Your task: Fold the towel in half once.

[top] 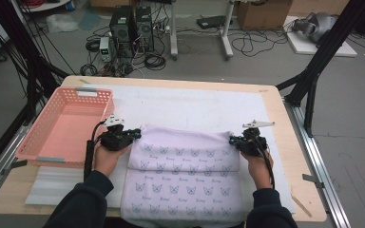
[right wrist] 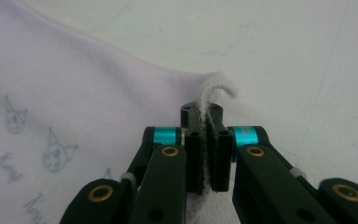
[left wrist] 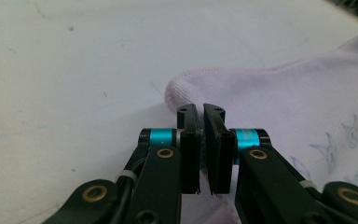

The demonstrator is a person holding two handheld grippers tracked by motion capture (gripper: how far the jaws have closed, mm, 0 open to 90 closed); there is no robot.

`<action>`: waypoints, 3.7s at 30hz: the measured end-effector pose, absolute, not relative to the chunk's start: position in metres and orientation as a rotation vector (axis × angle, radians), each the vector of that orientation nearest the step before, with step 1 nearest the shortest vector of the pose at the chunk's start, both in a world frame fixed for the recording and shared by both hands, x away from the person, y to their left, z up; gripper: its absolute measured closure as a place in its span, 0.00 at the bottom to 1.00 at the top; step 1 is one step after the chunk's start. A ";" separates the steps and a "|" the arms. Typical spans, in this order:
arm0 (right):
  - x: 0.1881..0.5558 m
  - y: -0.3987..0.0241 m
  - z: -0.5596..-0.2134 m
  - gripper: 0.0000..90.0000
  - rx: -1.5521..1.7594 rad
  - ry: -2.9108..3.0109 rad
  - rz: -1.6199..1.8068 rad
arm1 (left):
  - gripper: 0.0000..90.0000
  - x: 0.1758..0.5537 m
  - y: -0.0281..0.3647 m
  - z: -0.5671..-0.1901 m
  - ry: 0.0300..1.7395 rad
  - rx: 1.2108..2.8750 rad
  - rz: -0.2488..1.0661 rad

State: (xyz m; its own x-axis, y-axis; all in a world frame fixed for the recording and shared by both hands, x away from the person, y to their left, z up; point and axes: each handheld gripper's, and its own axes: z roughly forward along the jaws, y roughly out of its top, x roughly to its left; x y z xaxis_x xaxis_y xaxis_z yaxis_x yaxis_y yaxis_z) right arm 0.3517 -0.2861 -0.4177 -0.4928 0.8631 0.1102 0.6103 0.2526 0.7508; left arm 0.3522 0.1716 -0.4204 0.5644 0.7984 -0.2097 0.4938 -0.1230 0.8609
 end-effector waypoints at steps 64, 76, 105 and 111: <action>0.254 -0.329 -0.421 0.56 1.381 2.077 1.246 | 0.46 0.292 0.192 -0.437 1.112 1.771 0.259; 0.299 -0.300 -0.451 0.47 1.355 2.195 1.105 | 0.50 0.315 0.181 -0.453 1.177 1.848 0.302; 0.332 -0.293 -0.444 0.49 1.355 2.236 1.069 | 0.94 0.356 0.170 -0.442 1.222 1.867 0.350; 0.335 -0.291 -0.445 0.71 1.378 2.227 1.007 | 0.94 0.357 0.169 -0.447 1.222 1.889 0.346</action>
